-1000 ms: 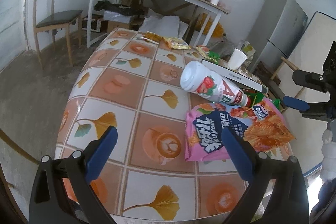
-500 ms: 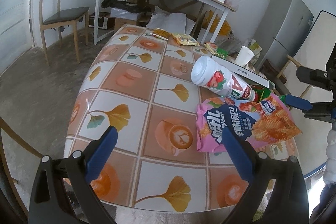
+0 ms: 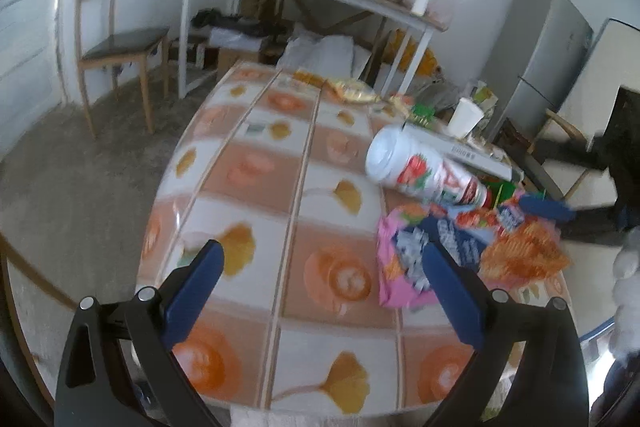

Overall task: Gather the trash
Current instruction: 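Reach both tools toward the silver box and white drink bottle on the table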

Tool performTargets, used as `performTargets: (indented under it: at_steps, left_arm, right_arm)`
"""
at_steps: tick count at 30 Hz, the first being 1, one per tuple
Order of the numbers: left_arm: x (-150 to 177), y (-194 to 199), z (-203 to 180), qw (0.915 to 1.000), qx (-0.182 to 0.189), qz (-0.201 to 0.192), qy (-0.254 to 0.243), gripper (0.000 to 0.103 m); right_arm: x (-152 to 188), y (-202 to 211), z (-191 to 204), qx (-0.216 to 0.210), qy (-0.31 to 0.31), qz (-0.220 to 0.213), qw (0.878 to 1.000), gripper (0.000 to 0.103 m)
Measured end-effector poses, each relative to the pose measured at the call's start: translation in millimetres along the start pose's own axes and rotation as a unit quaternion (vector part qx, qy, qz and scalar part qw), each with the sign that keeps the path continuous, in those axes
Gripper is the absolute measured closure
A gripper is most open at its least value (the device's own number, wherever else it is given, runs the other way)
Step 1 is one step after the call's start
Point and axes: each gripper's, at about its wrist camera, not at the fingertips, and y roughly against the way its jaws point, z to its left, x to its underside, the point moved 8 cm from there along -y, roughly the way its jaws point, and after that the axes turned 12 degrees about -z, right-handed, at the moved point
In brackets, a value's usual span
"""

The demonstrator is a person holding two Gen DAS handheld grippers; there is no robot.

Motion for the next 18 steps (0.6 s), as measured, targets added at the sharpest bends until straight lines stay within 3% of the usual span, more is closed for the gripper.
performTargets:
  at_steps: [5,9,13,18]
  left_arm:
    - [-49,-16,-42,0.9924,0.037,-0.051,-0.106,0.006]
    - [-68,-44,-94,0.9720,0.081,-0.068,-0.210,0.007]
    - [-63,-83,-143,0.9515,0.124,-0.041,-0.279,0.007]
    - [-49,-124,-187,0.9322,0.156,-0.004,-0.326,0.008]
  right_arm:
    - [-11,17,-14,0.009,-0.001,-0.032,0.999,0.039]
    - [-31,49,-34,0.031,-0.002,-0.084,0.996,0.040]
    - [-51,84,-59,0.056,-0.011,-0.130,0.990,0.040]
    - [-64,115,-96,0.076,-0.041,-0.166,0.982,0.040]
